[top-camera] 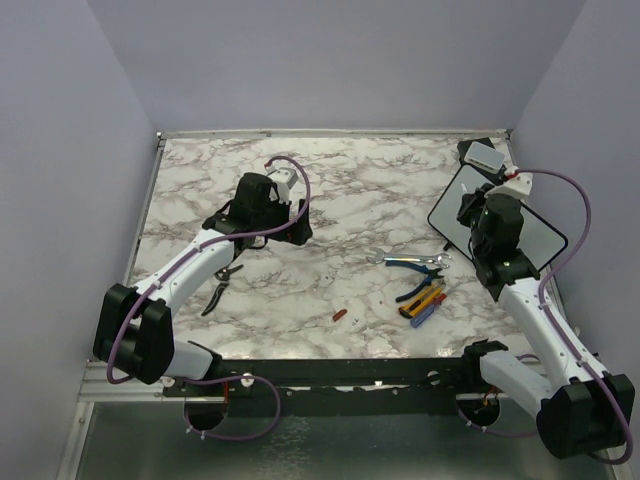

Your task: Write a sentence on the whiteboard

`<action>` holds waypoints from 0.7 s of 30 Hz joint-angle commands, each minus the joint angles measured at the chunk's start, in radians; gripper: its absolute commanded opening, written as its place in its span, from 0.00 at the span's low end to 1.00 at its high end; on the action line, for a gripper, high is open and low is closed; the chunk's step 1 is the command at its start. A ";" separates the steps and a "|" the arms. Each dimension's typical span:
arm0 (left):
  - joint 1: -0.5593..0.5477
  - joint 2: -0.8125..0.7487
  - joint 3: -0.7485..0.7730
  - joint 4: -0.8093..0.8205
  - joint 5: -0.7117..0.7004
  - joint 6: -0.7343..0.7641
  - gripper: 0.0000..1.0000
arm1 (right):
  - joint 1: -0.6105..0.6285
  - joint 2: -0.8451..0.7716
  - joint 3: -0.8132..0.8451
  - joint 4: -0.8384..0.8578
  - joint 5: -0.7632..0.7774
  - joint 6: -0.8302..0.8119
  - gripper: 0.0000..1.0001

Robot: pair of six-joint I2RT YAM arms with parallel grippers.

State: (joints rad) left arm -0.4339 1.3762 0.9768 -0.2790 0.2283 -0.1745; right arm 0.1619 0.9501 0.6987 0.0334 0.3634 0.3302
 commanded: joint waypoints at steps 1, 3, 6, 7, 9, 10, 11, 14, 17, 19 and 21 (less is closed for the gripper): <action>-0.002 -0.016 0.002 0.007 0.022 0.008 0.99 | -0.011 0.012 0.015 0.041 0.035 -0.018 0.00; -0.002 -0.014 0.000 0.008 0.025 0.007 0.99 | -0.014 0.016 0.011 0.047 0.033 -0.018 0.00; -0.002 -0.016 -0.003 0.010 0.028 0.008 0.99 | -0.018 0.024 0.004 0.058 0.031 -0.017 0.00; -0.002 -0.014 -0.003 0.009 0.029 0.009 0.99 | -0.020 0.026 0.003 0.061 0.032 -0.016 0.00; -0.002 -0.014 -0.003 0.011 0.031 0.008 0.99 | -0.021 0.033 -0.002 0.066 0.034 -0.018 0.00; -0.002 -0.015 -0.003 0.011 0.031 0.008 0.99 | -0.022 0.035 -0.004 0.071 0.033 -0.020 0.00; -0.002 -0.015 -0.003 0.011 0.032 0.008 0.99 | -0.023 0.036 -0.006 0.076 0.030 -0.020 0.00; -0.002 -0.017 -0.005 0.012 0.035 0.009 0.99 | -0.025 0.043 -0.011 0.084 0.029 -0.019 0.00; -0.001 -0.017 -0.006 0.014 0.038 0.010 0.99 | -0.028 0.049 -0.016 0.092 0.032 -0.021 0.00; -0.002 -0.019 -0.006 0.014 0.039 0.010 0.99 | -0.028 0.053 -0.021 0.094 0.040 -0.022 0.00; -0.002 -0.019 -0.007 0.014 0.040 0.009 0.99 | -0.029 0.055 -0.023 0.097 0.044 -0.027 0.00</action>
State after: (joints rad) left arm -0.4339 1.3762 0.9764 -0.2783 0.2436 -0.1745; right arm 0.1417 0.9947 0.6964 0.0959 0.3725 0.3199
